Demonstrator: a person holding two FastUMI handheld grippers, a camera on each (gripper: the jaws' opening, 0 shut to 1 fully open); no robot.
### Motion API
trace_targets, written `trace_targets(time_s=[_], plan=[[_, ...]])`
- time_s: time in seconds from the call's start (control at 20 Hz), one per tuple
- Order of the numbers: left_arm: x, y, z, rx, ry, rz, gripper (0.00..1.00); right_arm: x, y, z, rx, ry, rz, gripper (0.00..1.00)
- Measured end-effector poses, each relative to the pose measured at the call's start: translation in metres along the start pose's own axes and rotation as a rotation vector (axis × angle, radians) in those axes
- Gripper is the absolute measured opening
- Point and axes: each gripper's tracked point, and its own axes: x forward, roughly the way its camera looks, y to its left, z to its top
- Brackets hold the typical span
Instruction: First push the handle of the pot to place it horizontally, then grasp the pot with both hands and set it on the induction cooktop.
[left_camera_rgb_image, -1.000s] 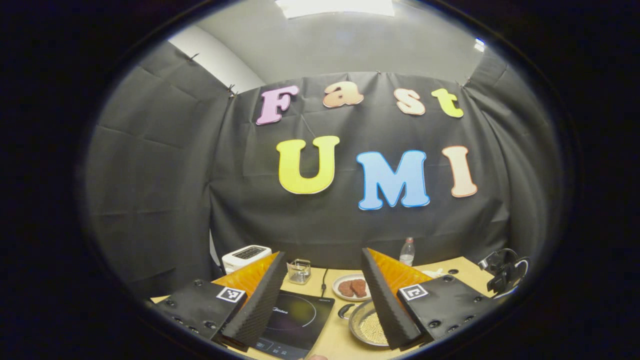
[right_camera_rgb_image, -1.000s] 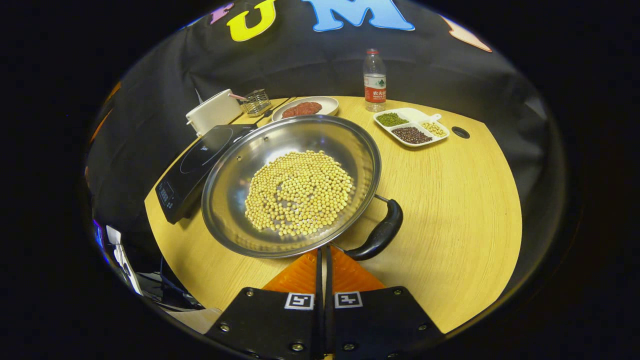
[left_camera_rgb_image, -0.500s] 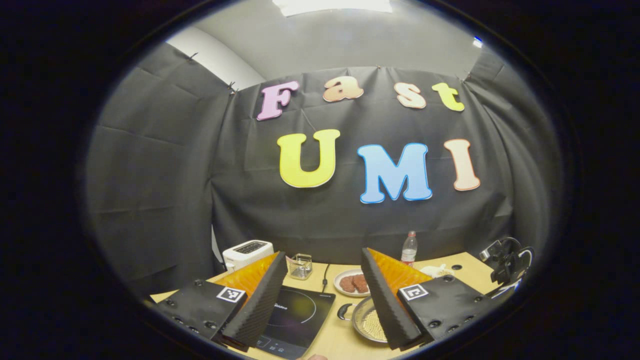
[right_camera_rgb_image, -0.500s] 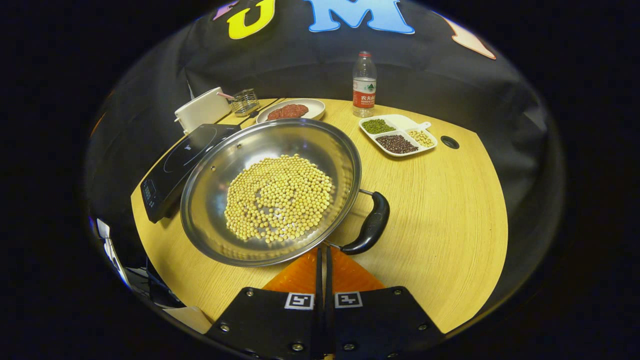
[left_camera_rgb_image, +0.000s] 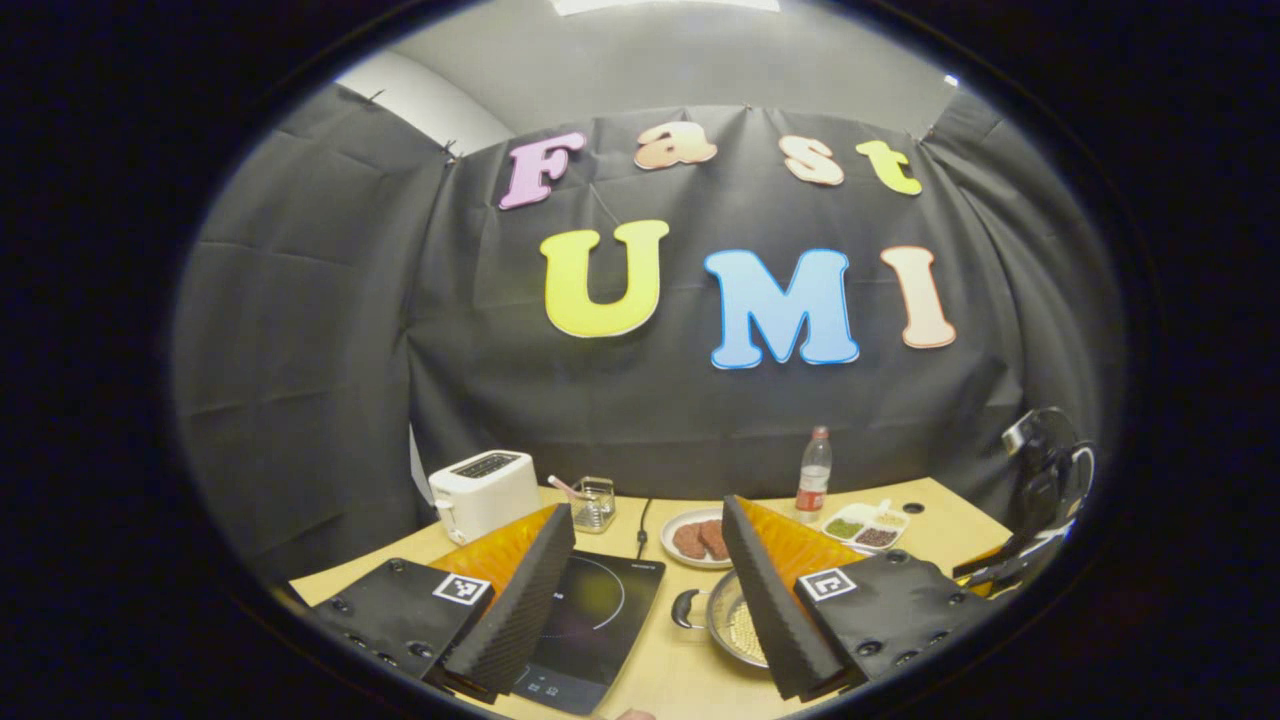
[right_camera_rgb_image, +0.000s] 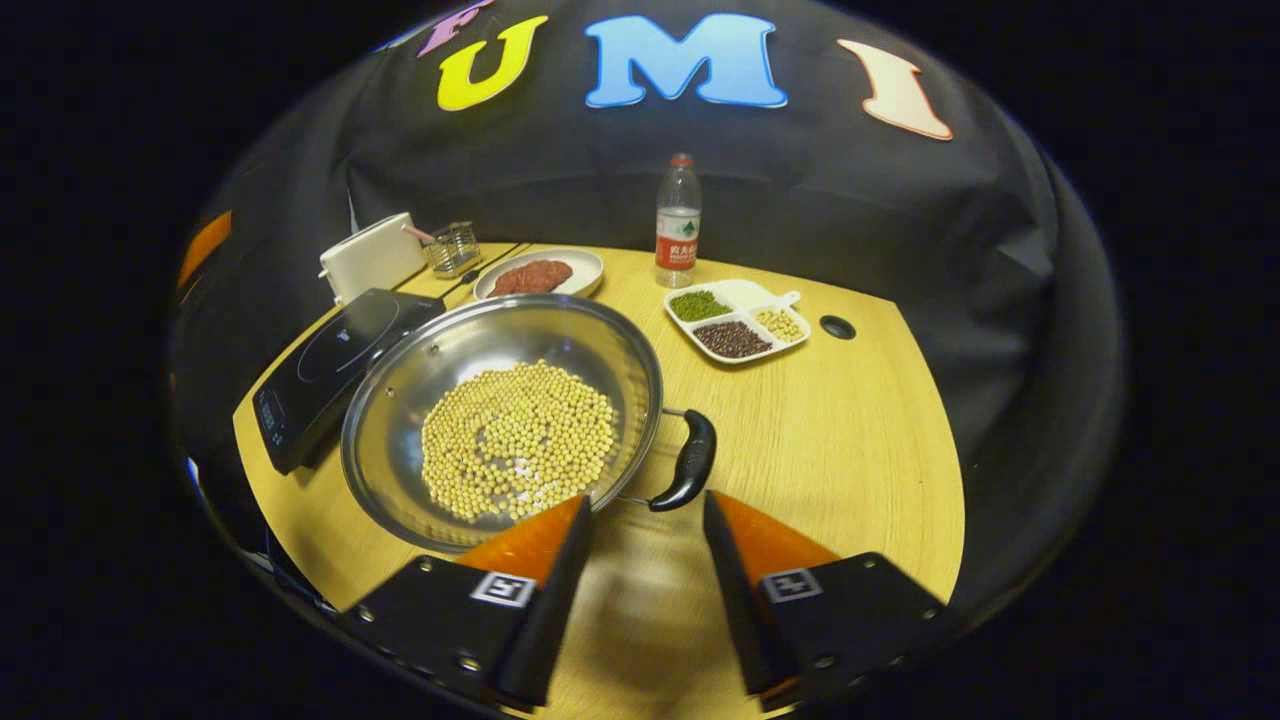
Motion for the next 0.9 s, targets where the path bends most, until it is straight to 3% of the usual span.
trace_targets(time_s=[0.05,0.1,0.4,0.55,0.65,0.9], plan=[[0.006,-0.003,-0.006,0.004,0.015,-0.010,0.96,-0.008,-0.003,0.008,0.005,-0.035,-0.018,0.77],[0.011,-0.005,-0.014,0.008,0.030,-0.022,0.94,-0.007,-0.007,0.015,0.012,-0.070,-0.034,1.00],[0.050,-0.032,-0.064,0.039,0.134,-0.128,0.98,-0.022,-0.010,0.047,0.055,-0.221,-0.100,1.00],[0.066,-0.045,-0.094,0.033,0.201,-0.174,0.94,-0.017,-0.005,0.046,0.068,-0.218,-0.101,1.00],[0.079,-0.053,-0.114,0.016,0.252,-0.197,0.99,-0.011,-0.004,0.046,0.070,-0.209,-0.104,1.00],[0.109,-0.056,-0.163,0.007,0.373,-0.200,0.97,0.013,-0.001,0.039,0.094,-0.170,-0.095,1.00]])
